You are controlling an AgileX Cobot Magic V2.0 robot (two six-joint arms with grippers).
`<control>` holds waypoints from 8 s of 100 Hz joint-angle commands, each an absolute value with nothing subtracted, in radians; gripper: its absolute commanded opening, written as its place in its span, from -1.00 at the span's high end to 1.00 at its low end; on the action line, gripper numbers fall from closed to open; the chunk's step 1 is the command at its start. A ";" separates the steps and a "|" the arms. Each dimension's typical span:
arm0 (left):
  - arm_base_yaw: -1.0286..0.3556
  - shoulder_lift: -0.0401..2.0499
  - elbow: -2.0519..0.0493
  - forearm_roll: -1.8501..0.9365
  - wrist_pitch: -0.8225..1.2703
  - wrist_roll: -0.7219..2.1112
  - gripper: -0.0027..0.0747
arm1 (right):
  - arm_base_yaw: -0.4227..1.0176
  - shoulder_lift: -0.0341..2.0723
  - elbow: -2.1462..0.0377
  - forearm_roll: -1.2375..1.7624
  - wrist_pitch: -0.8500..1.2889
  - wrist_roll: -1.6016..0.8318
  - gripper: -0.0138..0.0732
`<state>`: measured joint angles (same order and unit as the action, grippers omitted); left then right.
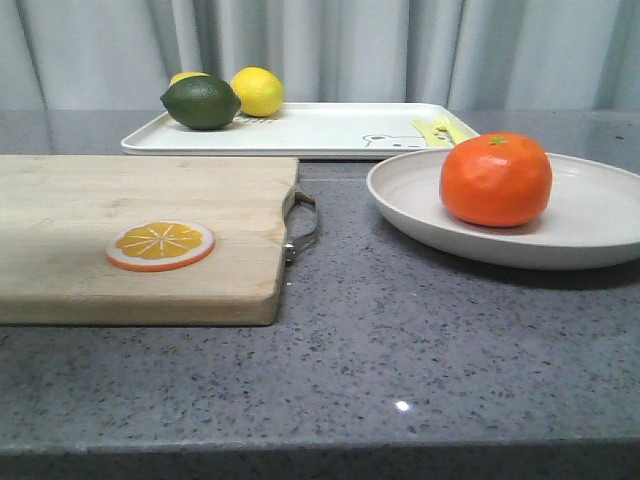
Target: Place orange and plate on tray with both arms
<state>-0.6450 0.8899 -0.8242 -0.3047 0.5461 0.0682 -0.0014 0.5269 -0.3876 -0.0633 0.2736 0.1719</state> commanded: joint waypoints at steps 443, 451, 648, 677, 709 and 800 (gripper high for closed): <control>-0.643 0.428 -0.536 -0.321 0.444 0.051 0.98 | 0.126 1.925 -1.934 0.366 1.040 0.098 0.80; -0.643 0.428 -0.536 -0.321 0.444 0.051 0.98 | 0.127 1.989 -2.043 0.391 1.060 0.098 0.80; -0.643 0.430 -0.536 -0.321 0.348 0.051 0.98 | 0.124 2.386 -2.826 0.357 1.340 0.159 0.58; -0.643 0.430 -0.536 -0.321 0.348 0.051 0.98 | 0.126 2.305 -2.824 0.357 1.343 0.160 0.82; -0.643 0.430 -0.536 -0.321 0.355 0.051 0.98 | 0.127 2.120 -2.623 0.346 1.343 0.144 0.82; -0.643 0.430 -0.536 -0.321 0.389 0.051 0.98 | 0.127 1.519 -1.825 0.226 1.197 0.058 0.82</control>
